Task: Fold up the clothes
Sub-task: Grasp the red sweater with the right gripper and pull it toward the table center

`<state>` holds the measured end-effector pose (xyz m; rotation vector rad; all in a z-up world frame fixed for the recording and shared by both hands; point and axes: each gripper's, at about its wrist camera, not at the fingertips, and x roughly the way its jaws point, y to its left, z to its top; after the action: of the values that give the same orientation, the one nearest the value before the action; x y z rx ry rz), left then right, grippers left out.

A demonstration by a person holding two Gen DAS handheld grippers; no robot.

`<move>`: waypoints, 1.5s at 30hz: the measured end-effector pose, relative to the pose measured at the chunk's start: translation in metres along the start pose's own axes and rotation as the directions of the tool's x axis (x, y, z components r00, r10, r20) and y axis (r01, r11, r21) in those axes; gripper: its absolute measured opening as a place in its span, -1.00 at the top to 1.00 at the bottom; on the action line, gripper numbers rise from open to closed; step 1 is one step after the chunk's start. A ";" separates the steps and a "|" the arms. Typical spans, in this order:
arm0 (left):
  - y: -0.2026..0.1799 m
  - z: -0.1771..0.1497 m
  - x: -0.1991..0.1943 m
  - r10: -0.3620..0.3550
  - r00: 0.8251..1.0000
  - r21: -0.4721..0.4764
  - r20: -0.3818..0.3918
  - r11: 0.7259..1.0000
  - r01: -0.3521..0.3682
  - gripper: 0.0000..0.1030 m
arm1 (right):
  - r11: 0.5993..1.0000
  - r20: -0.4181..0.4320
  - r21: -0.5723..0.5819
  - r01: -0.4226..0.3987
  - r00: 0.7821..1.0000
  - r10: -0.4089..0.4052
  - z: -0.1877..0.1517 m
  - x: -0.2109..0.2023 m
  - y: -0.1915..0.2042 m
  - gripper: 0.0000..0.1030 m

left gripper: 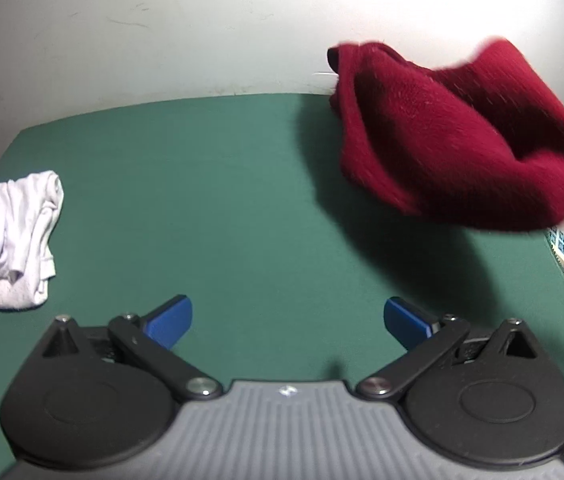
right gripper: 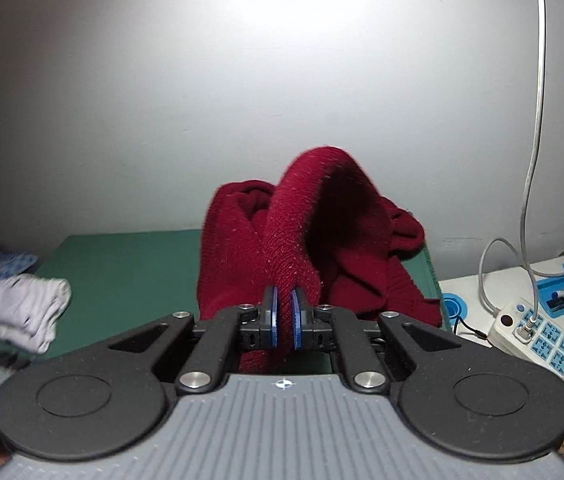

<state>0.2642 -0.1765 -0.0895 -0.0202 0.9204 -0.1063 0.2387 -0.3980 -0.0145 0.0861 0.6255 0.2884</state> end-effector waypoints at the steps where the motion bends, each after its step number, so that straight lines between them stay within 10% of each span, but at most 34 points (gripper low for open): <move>1: 0.000 -0.002 -0.002 0.000 1.000 0.001 0.002 1.000 0.000 -0.98 | 1.000 -0.033 0.004 -0.023 0.999 0.023 -0.013 -0.010 0.005 0.86; 8: -0.009 -0.053 -0.022 -0.041 0.999 0.055 -0.013 0.998 0.042 -0.98 | 0.985 -0.262 0.026 -0.169 0.950 0.170 -0.108 -0.077 0.042 1.00; 11: -0.010 -0.079 -0.029 -0.075 0.996 0.067 -0.051 0.995 0.078 -0.98 | 0.980 -0.294 -0.134 -0.145 0.951 0.101 -0.139 -0.094 0.066 0.92; 15: -0.017 -0.098 -0.041 -0.055 0.997 0.078 -0.059 0.995 0.059 -0.98 | 0.953 -0.136 -0.302 0.016 0.989 -0.060 -0.124 -0.082 0.063 -0.37; 18: -0.023 -0.099 -0.045 -0.042 0.997 0.075 -0.058 0.996 0.047 -0.98 | 0.981 -0.102 -0.176 0.081 0.990 -0.100 -0.094 -0.037 0.035 -0.58; 25: -0.029 -0.094 -0.051 -0.018 0.999 -0.001 -0.038 1.000 0.018 -0.98 | 0.949 -0.251 0.205 0.240 0.950 -0.187 -0.076 0.056 -0.020 -0.33; 27: -0.028 -0.090 -0.048 -0.030 0.998 -0.050 -0.046 0.998 0.027 -0.98 | 0.936 -0.269 0.236 0.263 0.943 -0.197 -0.080 0.065 -0.025 0.63; 28: -0.027 -0.088 -0.046 -0.035 0.998 -0.072 -0.053 0.997 0.032 -0.98 | 0.940 -0.253 0.244 0.237 0.952 -0.174 -0.081 0.059 -0.025 0.77; 31: -0.033 -0.082 -0.036 -0.045 0.996 -0.091 -0.079 0.995 0.038 -0.98 | 0.960 -0.183 0.247 0.133 0.979 -0.088 -0.085 0.024 -0.021 0.81; 45: -0.087 -0.084 -0.004 -0.212 0.963 -0.101 -0.166 0.975 0.197 -0.98 | 0.971 -0.187 0.214 0.102 0.980 -0.062 -0.167 -0.102 0.003 0.83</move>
<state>0.1877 -0.2602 -0.1312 -0.1871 1.0984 -0.2649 0.0609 -0.4266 -0.0913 0.2517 0.8375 0.1447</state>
